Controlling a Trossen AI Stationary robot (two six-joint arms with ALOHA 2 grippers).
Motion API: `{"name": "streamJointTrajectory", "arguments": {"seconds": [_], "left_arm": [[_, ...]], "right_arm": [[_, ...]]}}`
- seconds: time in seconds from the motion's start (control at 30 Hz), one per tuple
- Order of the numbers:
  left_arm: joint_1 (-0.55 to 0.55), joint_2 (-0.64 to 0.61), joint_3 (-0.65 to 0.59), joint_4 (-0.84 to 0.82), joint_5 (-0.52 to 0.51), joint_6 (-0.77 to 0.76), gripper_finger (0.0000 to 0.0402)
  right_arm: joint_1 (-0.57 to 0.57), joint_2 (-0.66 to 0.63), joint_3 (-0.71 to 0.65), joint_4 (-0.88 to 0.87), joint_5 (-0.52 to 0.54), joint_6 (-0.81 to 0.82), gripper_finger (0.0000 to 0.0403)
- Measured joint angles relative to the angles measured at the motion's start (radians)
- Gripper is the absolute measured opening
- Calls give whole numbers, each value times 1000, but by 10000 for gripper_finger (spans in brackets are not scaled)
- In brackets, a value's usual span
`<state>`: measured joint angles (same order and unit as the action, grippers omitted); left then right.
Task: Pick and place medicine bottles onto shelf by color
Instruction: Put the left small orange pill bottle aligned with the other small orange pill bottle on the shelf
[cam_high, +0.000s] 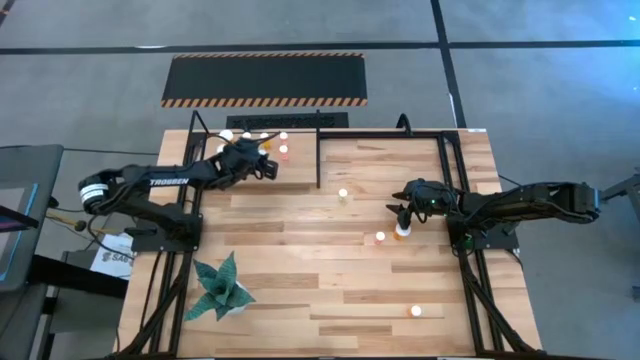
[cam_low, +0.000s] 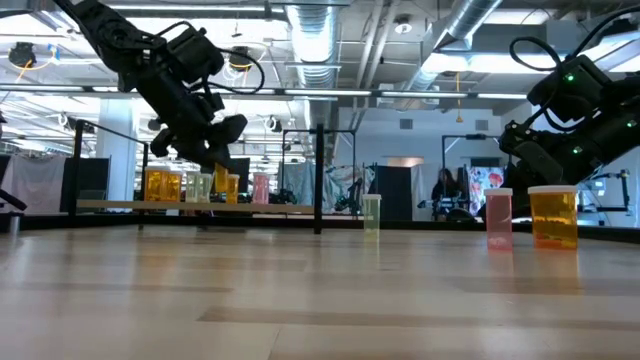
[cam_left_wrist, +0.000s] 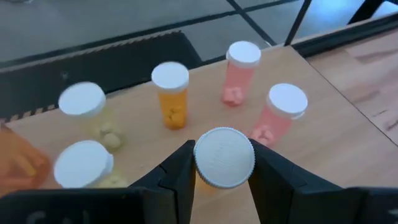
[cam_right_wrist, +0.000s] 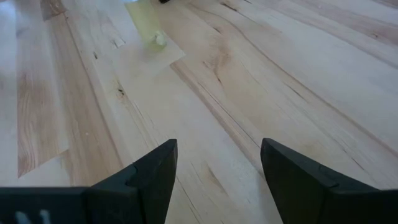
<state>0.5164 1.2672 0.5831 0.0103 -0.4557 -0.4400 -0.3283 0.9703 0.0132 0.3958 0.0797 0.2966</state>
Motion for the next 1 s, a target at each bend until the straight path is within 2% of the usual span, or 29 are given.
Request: {"name": "streamJointTrajectory", "arguments": {"seconds": [0.47, 0.7, 1.0], "left_arm": [[-12, 111, 1, 81, -26, -53, 114], [-7, 110, 0, 80, -76, -62, 114], [17, 110, 0, 84, -58, -24, 114]], "right_arm": [[0, 0, 0, 0, 0, 0, 256], [0, 0, 0, 0, 0, 0, 256], [0, 0, 0, 0, 0, 0, 256]]}}
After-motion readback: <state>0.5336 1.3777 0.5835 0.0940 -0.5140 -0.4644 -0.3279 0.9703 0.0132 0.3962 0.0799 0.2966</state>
